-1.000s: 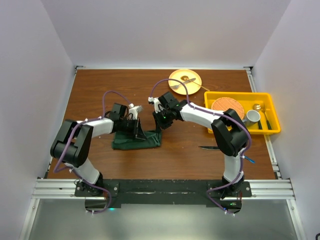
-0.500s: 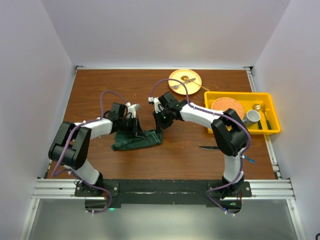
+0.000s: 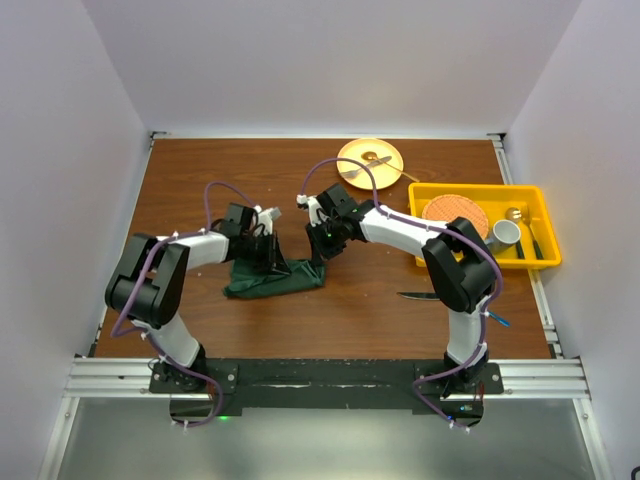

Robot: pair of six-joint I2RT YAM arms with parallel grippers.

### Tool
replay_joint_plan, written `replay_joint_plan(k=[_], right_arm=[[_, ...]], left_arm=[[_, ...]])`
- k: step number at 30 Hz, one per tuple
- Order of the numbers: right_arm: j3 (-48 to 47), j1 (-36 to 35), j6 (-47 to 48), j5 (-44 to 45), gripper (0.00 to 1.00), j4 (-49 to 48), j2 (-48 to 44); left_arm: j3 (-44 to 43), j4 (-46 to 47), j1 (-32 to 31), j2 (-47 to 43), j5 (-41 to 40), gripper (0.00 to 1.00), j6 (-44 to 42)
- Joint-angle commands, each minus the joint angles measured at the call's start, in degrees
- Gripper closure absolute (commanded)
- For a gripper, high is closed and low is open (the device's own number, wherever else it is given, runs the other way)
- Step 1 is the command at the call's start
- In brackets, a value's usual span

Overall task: Fold the napkin into a case and place the utensils inside
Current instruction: Stuff the top corner of the smaller-rectangle-folded napkin into the folded napkin.

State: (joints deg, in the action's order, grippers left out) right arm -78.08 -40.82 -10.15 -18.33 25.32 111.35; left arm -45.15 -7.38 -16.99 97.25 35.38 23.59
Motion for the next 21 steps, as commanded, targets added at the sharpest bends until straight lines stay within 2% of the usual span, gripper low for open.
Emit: replay_joint_plan(k=[1,12,21], right_arm=[[-1.72,-0.23,-2.15,-2.68,1.0,-0.71,-4.3],[-0.75,-0.31,-2.94,-3.29,1.0,-1.85,-6.76],[-0.4,-1.98,0.13,-1.8,1.0,-0.27,-3.07]], left_arm=[[-1.79,-1.5,0.47,1.71,-3.38,1.0,-1.09],[-1.96,-2.11,0.38,2.68,-3.74,1.0,-1.8],[-3.46,-2.47,0.21,2.51,-1.81,1.0,-1.8]])
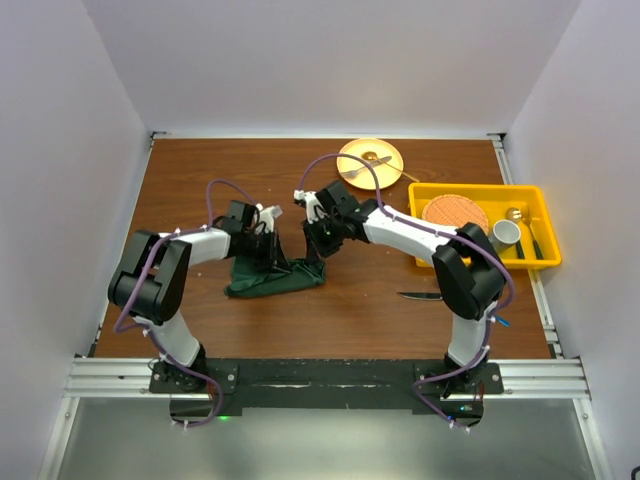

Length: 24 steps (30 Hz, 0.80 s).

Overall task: Fold the napkin into a case and place the utensils inside
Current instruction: Stuff the top corner of the smaller-rectangle-folded napkin into the folded napkin.

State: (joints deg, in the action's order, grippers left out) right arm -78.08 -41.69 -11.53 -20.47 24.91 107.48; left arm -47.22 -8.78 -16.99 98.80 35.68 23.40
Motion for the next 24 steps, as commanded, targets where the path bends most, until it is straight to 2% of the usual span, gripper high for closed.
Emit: replay_joint_plan(k=[1,11,24], right_arm=[[-0.32,-1.28,2.03,0.69,1.0,-0.03,1.15],[0.04,-2.25,3.79,4.29,1.0,-1.61,4.75],[0.39,-2.17,2.3,7.11,1.0,-1.62,8.09]], left_arm=[[-1.73,-0.98,0.03,0.69,-1.67,1.0,-1.43],[-3.05,2.36,-2.87,-3.18,4.22,1.0,0.86],[-2.79,4.47,-2.25,-0.63,7.38,1.0,-0.89]])
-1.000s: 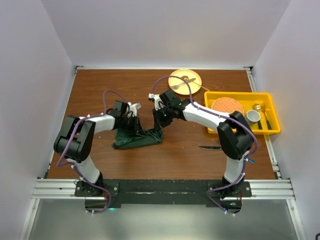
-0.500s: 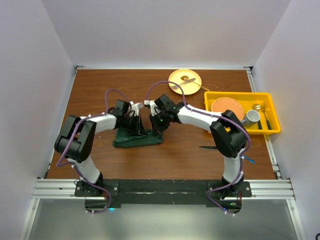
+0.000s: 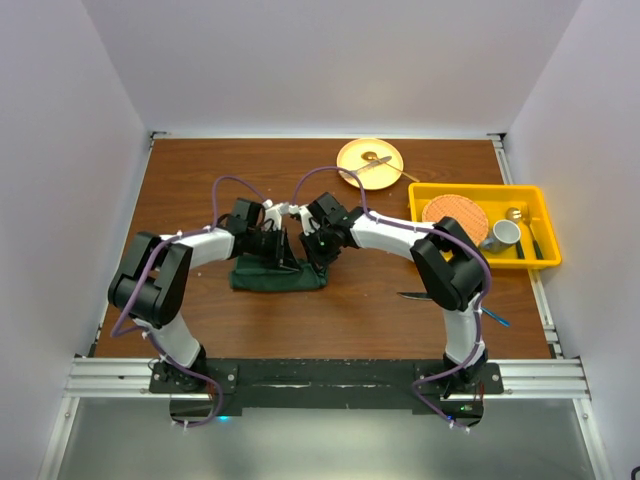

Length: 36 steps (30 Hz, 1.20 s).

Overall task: Fold the napkin into a case and place the utensils inside
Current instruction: Stuff the top corner of the smaller-rectangle-folded napkin into the folded napkin.

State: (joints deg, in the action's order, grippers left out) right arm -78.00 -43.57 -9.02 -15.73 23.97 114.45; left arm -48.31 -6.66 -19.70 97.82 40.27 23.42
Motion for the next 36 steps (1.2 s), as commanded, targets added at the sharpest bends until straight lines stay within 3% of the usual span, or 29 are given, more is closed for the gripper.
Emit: replay_joint_plan(k=[1,3,7,14,16,20,36], right_arm=[[0.39,-0.29,-0.3,2.37,1.0,-0.85,1.12],[0.39,-0.29,-0.48,2.54,1.0,-0.85,1.3],[0.39,-0.29,-0.83,2.63,1.0,-0.85,1.47],[0.21,-0.28,-1.35,2.63,1.0,-0.76,1.56],[-0.05,-0.2,-1.53,2.63,1.0,-0.68,1.56],[-0.84,-0.2,-1.97,1.67,1.0,-0.06,1.3],[-4.18,0.59,-1.79,-0.71,1.0,3.9,-5.64]], left_arm=[[-1.78,2.35,0.37,0.35,3.06,0.98,-0.92],[-1.87,2.43,0.37,0.62,3.67,0.86,-0.92],[-1.35,3.93,0.02,0.79,4.11,0.76,-0.57],[-0.11,8.85,-1.21,1.84,4.64,0.69,1.1],[0.41,9.46,-1.21,2.2,4.55,0.7,1.36],[0.77,9.56,-0.95,3.51,3.59,0.99,1.19],[-2.75,0.5,-0.34,8.26,-5.64,1.0,-0.83]])
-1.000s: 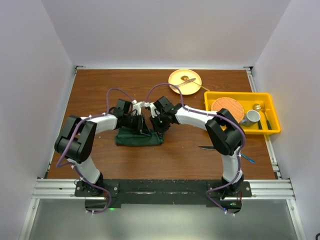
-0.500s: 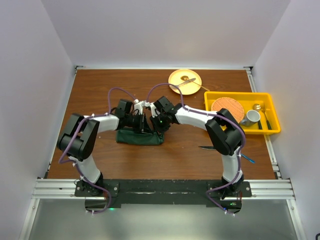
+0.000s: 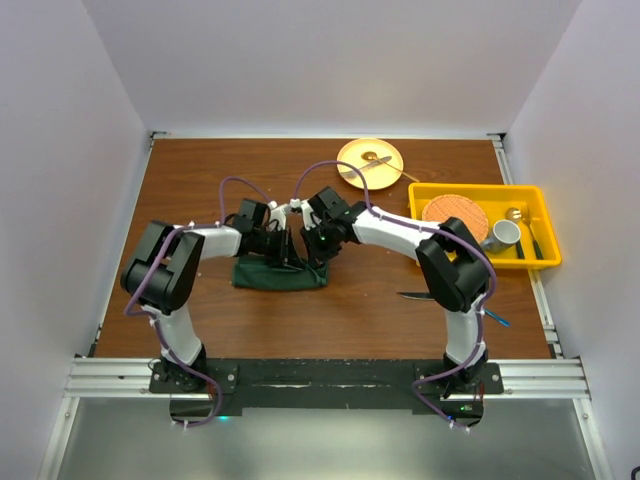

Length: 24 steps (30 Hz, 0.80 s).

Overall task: Fold the napkin into a case and place the utensils inside
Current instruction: Stuff the top corner of the smaller-rectangle-folded napkin into the folded napkin.

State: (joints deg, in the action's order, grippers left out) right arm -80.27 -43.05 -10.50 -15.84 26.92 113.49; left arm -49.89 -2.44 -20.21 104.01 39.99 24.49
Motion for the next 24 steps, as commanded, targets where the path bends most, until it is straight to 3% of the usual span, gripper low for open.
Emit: replay_joint_plan(k=[1,24], right_arm=[[-1.73,0.07,-0.31,-0.51,1.0,0.94,-4.94],[3.54,-0.9,2.86,0.54,1.0,-2.21,-4.34]], left_arm=[[-1.26,-4.24,0.17,2.34,-5.71,1.0,-1.99],[-2.67,-4.95,0.17,3.66,-5.1,1.0,-1.29]])
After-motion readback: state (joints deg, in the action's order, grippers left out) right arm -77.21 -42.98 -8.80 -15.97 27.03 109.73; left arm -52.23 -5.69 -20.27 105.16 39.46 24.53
